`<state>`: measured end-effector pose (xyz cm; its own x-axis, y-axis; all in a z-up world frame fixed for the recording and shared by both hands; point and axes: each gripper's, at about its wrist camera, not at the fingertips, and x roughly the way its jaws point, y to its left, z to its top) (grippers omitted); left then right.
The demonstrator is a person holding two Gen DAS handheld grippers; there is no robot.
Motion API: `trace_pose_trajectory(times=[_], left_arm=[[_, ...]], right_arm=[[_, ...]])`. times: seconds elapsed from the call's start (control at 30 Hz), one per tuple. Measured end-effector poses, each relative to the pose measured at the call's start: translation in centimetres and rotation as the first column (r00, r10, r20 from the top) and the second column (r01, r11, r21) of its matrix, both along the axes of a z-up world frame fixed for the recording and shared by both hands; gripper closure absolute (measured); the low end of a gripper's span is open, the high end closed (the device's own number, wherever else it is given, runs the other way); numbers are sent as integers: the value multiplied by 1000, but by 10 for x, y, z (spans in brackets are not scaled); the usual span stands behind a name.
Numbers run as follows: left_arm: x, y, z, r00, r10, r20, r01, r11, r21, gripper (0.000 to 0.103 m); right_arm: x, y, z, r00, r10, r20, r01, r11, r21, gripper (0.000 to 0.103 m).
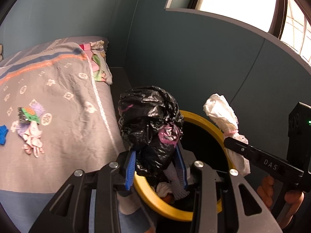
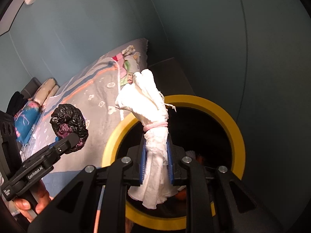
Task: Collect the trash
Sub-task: 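Carry the black bag and white tissue over the yellow-rimmed bin, then open both grippers to drop the black bag and tissue into the bin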
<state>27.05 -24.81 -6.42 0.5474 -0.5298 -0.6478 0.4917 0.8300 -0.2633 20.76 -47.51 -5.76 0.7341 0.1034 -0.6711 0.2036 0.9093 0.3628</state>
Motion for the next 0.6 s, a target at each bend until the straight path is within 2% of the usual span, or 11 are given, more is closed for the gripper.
trace_pose_trajectory(times=[0.23,0.33,0.47,0.6], left_arm=[[9,-17,-12,998,-27,-58,26,999,-21,69],[9,-17,-11,997,-27,-73,25,999,-30,65],[7,-7,-8,998,1,-64,-4,999,-40,39],[6,10,-3,998,35,-59,-38,998,-54,26]], right_arm=[[-5,-10,-2,999,-39,-5,39,999,1,85],[-6,-14,-3,999,-53,0,53,999,-3,77],[-13,-14,1,996,-83,13,83,996,-14,57],[-12,-17,5,994,-107,15,107,994,-20,54]])
